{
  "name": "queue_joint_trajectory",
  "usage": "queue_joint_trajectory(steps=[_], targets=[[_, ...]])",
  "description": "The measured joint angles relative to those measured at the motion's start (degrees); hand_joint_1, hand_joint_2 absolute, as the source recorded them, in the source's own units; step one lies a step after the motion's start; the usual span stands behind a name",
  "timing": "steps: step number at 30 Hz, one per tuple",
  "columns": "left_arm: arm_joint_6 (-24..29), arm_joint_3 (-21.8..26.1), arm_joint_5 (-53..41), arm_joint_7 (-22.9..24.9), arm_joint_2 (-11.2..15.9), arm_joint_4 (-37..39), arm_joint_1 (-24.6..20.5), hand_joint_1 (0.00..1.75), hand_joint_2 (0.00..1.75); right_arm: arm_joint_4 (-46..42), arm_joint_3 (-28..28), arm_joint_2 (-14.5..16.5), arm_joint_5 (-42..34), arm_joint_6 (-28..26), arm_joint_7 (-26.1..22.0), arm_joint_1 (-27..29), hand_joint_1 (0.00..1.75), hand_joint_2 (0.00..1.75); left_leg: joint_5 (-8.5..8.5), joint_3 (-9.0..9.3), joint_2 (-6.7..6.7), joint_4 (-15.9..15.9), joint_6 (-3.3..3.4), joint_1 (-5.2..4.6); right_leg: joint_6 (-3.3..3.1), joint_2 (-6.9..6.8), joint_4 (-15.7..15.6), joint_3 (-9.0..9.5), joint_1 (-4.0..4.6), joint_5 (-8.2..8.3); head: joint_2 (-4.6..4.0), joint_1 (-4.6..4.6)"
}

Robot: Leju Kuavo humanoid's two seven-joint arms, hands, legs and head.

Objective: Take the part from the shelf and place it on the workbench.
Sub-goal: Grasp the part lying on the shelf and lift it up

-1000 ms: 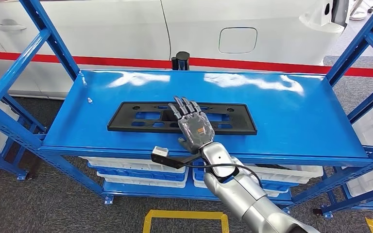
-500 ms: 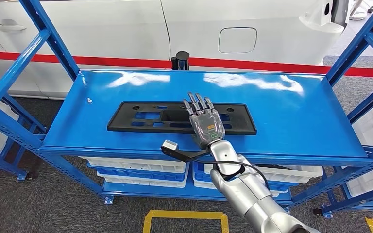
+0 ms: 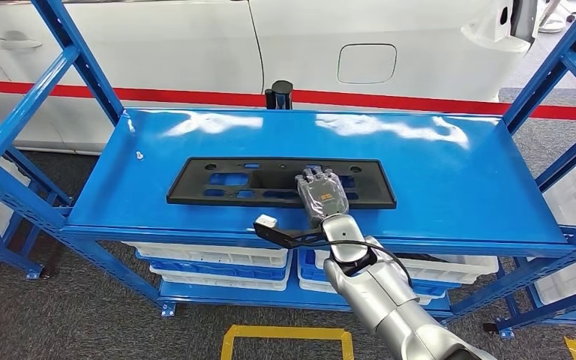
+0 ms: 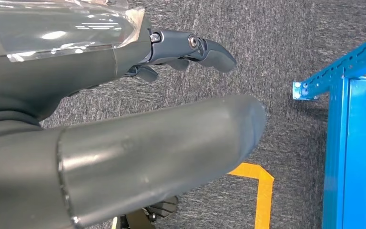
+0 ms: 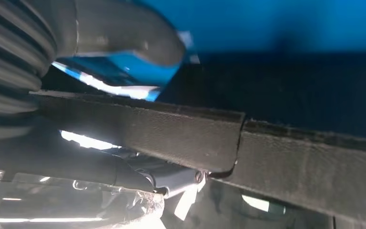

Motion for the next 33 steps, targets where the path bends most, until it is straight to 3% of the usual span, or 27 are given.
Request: queue_joint_trajectory(steps=[6, 24, 28, 29, 33], targets=[[-0.3, 1.0, -0.8, 0.0, 0.0, 0.0, 0.3, 0.0, 0.0, 0.1, 0.0, 0.0, 1.0, 0.7, 0.7, 0.0, 1.74, 1.75, 0.0, 0.15, -0.02, 0.0, 0.0, 0.0, 0.0, -0.01, 0.0, 0.13, 0.0, 0.0, 0.0, 0.0], [-0.7, 2.9, -3.3, -0.1, 0.0, 0.0, 0.4, 0.0, 0.0, -2.1, -1.9, -0.4, 2.1, -0.7, 1.0, 1.7, 1.75, 1.75, 0.0, 0.24, -0.03, 0.0, 0.0, -0.02, 0.0, -0.01, 0.0, 0.22, 0.0, -0.01, 0.0, -0.01], [-0.5, 3.1, -4.5, -0.3, 0.0, 0.0, 0.4, 0.0, 1.75, -5.0, -3.8, -0.8, -2.7, -2.8, -0.8, 3.5, 1.75, 1.75, 0.0, 0.23, -0.02, 0.0, 0.0, -0.02, 0.0, -0.01, 0.0, 0.22, 0.0, -0.01, 0.0, -0.01], [-0.4, 3.2, -5.0, -0.2, 0.0, 0.0, 0.4, 0.0, 1.75, -6.7, -4.7, -0.9, -5.6, -3.3, -1.9, 4.3, 1.75, 1.75, 0.0, 0.22, -0.02, 0.0, 0.0, -0.02, 0.0, -0.01, 0.0, 0.22, 0.0, -0.01, 0.0, -0.01], [-0.2, 3.7, -6.7, -0.2, -0.1, 0.0, 0.4, 0.0, 0.0, -17.1, -9.3, -1.5, -20.2, -4.0, -6.9, 7.7, 1.75, 1.75, -0.01, 0.19, -0.02, 0.0, 0.01, -0.03, 0.0, -0.01, 0.0, 0.18, 0.0, -0.01, 0.0, -0.01]])
